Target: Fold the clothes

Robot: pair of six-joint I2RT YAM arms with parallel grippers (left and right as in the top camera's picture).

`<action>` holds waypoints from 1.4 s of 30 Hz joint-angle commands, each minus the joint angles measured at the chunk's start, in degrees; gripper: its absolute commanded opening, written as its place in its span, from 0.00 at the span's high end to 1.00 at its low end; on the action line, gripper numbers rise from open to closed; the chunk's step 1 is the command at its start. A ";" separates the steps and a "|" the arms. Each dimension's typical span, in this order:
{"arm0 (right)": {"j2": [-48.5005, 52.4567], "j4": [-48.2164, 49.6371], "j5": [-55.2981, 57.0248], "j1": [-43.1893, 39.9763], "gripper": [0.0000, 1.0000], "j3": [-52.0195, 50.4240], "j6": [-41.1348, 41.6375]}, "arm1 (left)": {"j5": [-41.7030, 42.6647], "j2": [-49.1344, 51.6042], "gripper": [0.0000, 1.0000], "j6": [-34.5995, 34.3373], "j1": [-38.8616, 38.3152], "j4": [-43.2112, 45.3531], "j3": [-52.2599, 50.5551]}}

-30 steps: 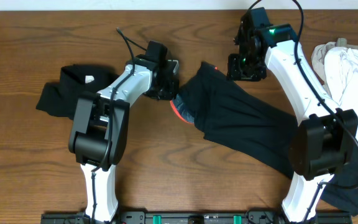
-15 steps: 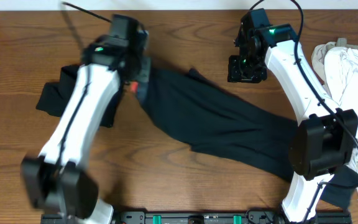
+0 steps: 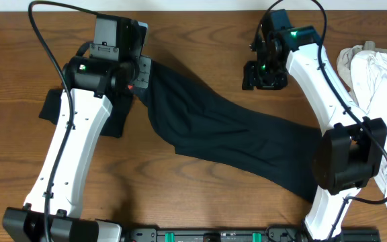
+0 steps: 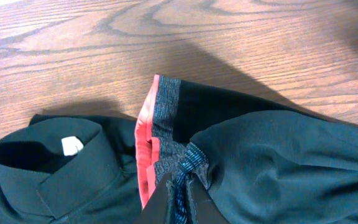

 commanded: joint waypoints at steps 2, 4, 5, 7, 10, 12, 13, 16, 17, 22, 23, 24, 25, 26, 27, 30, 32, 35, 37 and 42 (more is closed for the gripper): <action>-0.68 -2.97 7.02 -3.08 0.42 0.26 5.11 | -2.38 -0.85 0.94 0.79 0.15 -0.50 0.68; -0.68 -4.83 7.13 -5.18 0.41 0.26 5.99 | -3.15 -0.85 0.94 0.79 0.15 -0.55 0.68; -0.68 -5.77 7.13 -6.21 0.40 0.26 6.38 | -3.23 -0.83 0.94 0.76 0.15 -0.55 0.68; -0.66 -7.96 7.89 -8.81 0.40 0.24 7.34 | -3.23 -0.83 0.94 0.79 0.15 -0.52 0.68; -0.57 -10.47 8.70 -13.49 0.40 -0.42 8.33 | -3.28 -0.83 0.94 0.79 0.15 -0.52 0.68; -0.57 -12.22 7.93 -16.46 0.40 -1.42 8.22 | -3.34 -0.83 0.94 0.81 0.15 -0.48 0.68; -0.57 -13.29 7.96 -17.84 0.40 -2.01 7.76 | -3.52 -0.83 0.94 0.79 0.17 -0.35 0.68; -0.59 -14.38 7.61 -20.85 0.40 -4.33 5.38 | -4.76 -0.83 0.94 0.76 0.20 0.24 0.68; -0.59 -14.36 6.60 -21.46 0.40 -5.11 4.15 | -5.31 -0.83 0.94 0.76 0.20 0.44 0.68; -0.59 -14.53 2.58 -22.38 0.39 -11.02 -1.22 | -6.34 -0.83 0.94 0.74 0.20 0.52 0.68; -0.59 -14.36 2.58 -22.34 0.38 -12.26 -1.73 | -7.02 -0.83 0.94 0.72 0.20 0.55 0.68; -0.59 -14.10 2.60 -22.32 0.37 -13.33 -1.73 | -8.41 -0.83 0.94 0.44 0.20 0.63 0.68; -0.59 -13.73 2.60 -22.32 0.37 -14.56 -1.77 | -10.86 -0.83 0.94 -0.33 0.20 0.81 0.68; -0.59 -13.49 2.58 -22.32 0.37 -15.41 -2.16 | -12.76 -0.83 0.94 -0.87 0.22 0.98 0.68; -0.59 -13.16 2.67 -22.38 0.36 -16.24 -2.43 | -14.73 -0.83 0.94 -1.44 0.22 1.20 0.68; -0.59 -12.63 3.69 -22.43 0.36 -17.86 -2.54 | -17.92 -0.83 0.94 -3.04 0.52 1.60 0.68; -0.59 -12.57 5.46 -22.47 0.35 -18.71 -2.38 | -19.04 -0.83 0.94 -4.76 1.16 1.62 0.68; -0.59 -12.41 8.66 -22.82 0.34 -19.67 -0.52 | -19.02 -0.83 0.94 -6.62 2.47 1.64 0.68; -0.59 -11.91 9.49 -23.15 0.32 -20.20 -0.11 | -19.43 -0.83 0.94 -7.32 3.34 1.79 0.68; -0.59 -9.55 9.51 -23.71 0.28 -21.90 1.03 | -21.27 -0.83 0.94 -10.49 4.94 2.08 0.68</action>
